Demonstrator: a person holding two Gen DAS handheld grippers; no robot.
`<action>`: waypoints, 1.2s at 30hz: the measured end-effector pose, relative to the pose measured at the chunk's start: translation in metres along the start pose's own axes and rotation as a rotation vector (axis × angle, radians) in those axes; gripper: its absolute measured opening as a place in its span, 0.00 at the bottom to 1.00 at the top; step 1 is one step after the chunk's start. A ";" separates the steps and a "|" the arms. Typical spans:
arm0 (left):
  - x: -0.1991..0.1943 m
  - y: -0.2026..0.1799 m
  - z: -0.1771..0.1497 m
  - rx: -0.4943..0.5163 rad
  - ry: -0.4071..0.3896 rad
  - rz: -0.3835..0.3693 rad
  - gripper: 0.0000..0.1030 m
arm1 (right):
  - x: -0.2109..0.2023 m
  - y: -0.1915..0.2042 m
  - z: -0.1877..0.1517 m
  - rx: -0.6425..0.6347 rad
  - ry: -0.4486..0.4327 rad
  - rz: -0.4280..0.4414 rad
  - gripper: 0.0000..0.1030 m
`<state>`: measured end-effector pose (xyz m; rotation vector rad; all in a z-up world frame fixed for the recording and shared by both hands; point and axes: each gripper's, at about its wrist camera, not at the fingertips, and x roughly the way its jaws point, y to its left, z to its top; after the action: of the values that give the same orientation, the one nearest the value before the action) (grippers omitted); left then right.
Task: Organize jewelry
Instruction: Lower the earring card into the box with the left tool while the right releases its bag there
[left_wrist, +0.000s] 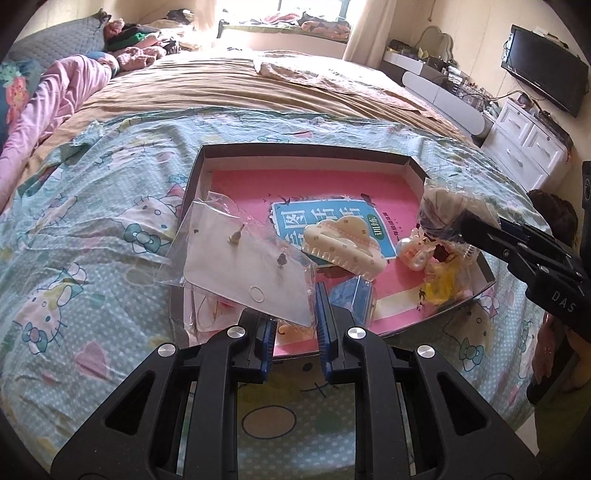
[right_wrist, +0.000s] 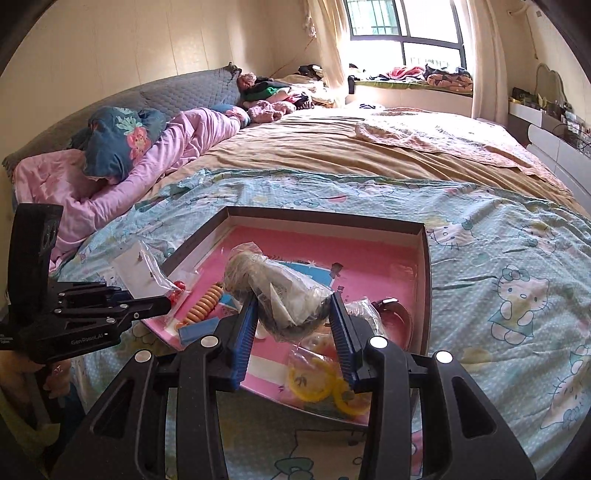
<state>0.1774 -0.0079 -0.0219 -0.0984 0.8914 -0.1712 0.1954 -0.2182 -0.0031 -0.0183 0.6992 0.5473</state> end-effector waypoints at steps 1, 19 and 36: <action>0.001 0.000 0.001 0.000 0.000 0.003 0.12 | 0.001 0.000 -0.001 -0.003 0.003 -0.003 0.36; 0.018 0.003 0.009 -0.001 -0.002 -0.020 0.12 | 0.010 0.013 -0.008 -0.058 0.048 -0.028 0.36; 0.029 0.007 0.004 0.017 0.027 -0.035 0.12 | 0.038 0.034 -0.010 -0.141 0.146 -0.036 0.36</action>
<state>0.1994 -0.0063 -0.0426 -0.0965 0.9154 -0.2133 0.1973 -0.1731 -0.0284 -0.2037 0.7994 0.5642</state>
